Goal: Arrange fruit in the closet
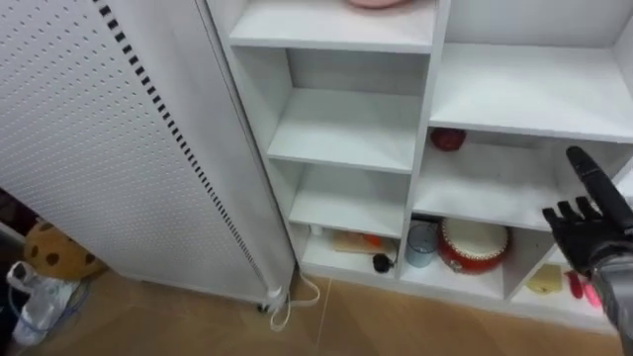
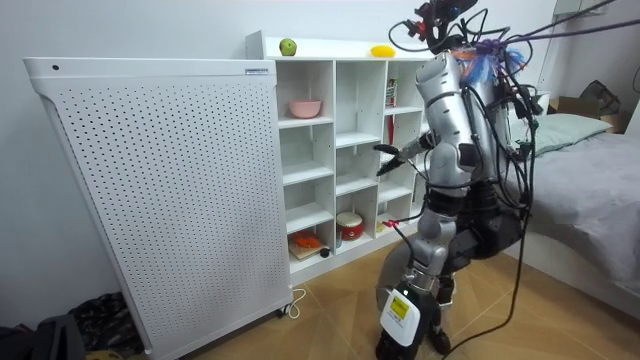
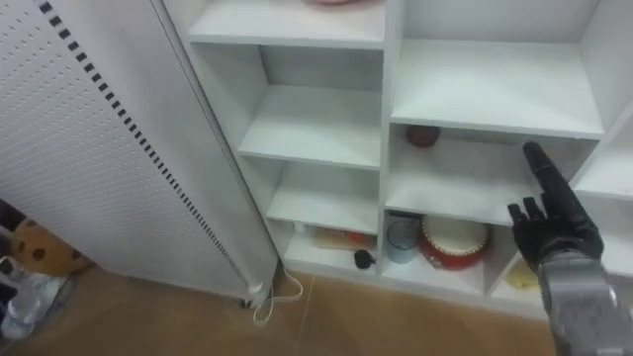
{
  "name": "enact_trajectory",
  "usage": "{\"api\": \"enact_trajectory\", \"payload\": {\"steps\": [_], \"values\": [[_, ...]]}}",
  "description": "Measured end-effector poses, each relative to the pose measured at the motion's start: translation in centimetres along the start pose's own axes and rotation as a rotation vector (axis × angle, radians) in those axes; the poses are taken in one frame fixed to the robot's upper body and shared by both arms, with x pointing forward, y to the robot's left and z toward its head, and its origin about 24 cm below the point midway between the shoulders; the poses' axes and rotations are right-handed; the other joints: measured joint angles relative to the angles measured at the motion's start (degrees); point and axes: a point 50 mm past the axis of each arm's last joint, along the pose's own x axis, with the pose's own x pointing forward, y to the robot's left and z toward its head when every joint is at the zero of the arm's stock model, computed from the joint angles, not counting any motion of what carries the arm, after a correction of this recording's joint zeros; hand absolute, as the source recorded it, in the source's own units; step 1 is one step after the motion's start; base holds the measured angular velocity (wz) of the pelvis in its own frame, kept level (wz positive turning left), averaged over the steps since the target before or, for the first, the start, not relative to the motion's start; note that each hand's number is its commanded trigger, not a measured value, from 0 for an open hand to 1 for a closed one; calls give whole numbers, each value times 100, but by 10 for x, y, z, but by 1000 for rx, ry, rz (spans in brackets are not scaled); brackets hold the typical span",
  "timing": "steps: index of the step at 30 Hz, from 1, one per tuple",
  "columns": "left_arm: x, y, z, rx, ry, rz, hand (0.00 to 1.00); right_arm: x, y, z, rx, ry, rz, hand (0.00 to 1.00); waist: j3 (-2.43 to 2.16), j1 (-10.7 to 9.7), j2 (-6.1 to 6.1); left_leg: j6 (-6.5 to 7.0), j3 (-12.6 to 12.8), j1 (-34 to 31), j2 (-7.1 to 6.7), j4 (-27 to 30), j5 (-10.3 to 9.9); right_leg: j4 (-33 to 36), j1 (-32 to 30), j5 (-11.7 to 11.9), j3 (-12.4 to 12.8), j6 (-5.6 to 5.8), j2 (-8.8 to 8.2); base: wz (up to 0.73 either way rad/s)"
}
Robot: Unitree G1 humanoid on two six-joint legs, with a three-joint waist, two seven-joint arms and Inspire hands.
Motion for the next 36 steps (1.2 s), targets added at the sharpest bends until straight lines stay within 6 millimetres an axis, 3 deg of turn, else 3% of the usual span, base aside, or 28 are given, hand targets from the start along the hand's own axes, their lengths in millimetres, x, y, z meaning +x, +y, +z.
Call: {"api": "enact_trajectory", "payload": {"steps": [6, 13, 14, 16, 18, 21, 24, 27, 29, 33, 36], "values": [[3, 8, -4, -52, 39, -1, 0, -17, -87, -6, -149, 77, -164, 0, 17, -55, 69, 48, -75, 700, -13, -607, 102, -664, 755, 161, -108, 67, 81, 2], [6, 23, -1, -113, 41, 50, 0, -40, -142, -8, -267, 154, -207, 0, -4, -227, 70, 41, -74, 1977, -103, -1766, 356, -1649, 1964, 329, -210, 183, 156, 4], [6, 25, -2, -125, 45, 61, 0, -46, -152, -9, -278, 167, -216, 0, -16, -336, 63, 41, -78, 2226, -105, -2004, 410, -1864, 2224, 367, -260, 206, 175, 13], [5, 26, -7, -130, 56, 79, 0, -58, -170, -14, -306, 202, -231, 0, -82, -403, 7, 26, -68, 2610, -101, -2340, 471, -2168, 2587, 426, -263, 245, 274, 6], [1, 22, -17, -120, 77, 100, 0, -78, -197, -30, -352, 277, -259, 0, -217, -585, -39, 10, -74, 3109, -33, -2695, 538, -2726, 3209, 564, -372, 289, 437, -2], [-1, 18, -19, -96, 71, 123, 0, -117, -238, -55, -459, 429, -321, 0, -317, -727, -168, -15, -70, 3760, -8, -3077, 551, -3200, 3891, 600, -428, 336, 551, 6], [-1, 10, -10, -103, 34, 125, 0, -147, -263, -71, -574, 563, -363, 0, -319, -820, -176, -20, -31, 4253, 5, -3403, 555, -3430, 4323, 618, -397, 370, 601, -7], [-1, 8, -1, -124, -21, 144, 0, -166, -276, -81, -672, 662, -374, 0, -287, -867, -166, -28, 109, 4669, 26, -3664, 562, -3469, 4586, 619, -405, 379, 624, -30], [-1, 9, 0, -151, -28, 169, 0, -176, -282, -85, -739, 715, -381, 0, -267, -892, -150, -30, 216, 4860, 42, -3792, 561, -3476, 4703, 612, -400, 389, 641, -21], [-1, 11, -1, -176, -22, 200, 0, -197, -293, -101, -897, 855, -383, 0, -264, -1099, -215, -32, 209, 5036, 40, -3839, 559, -3667, 4945, 646, -388, 417, 677, -1], [-2, 6, -5, -178, -3, 188, 0, -212, -303, -102, -962, 914, -407, 0, -254, -1124, -215, -29, 209, 5152, 36, -3852, 557, -3708, 5079, 655, -395, 430, 681, 1]]}}
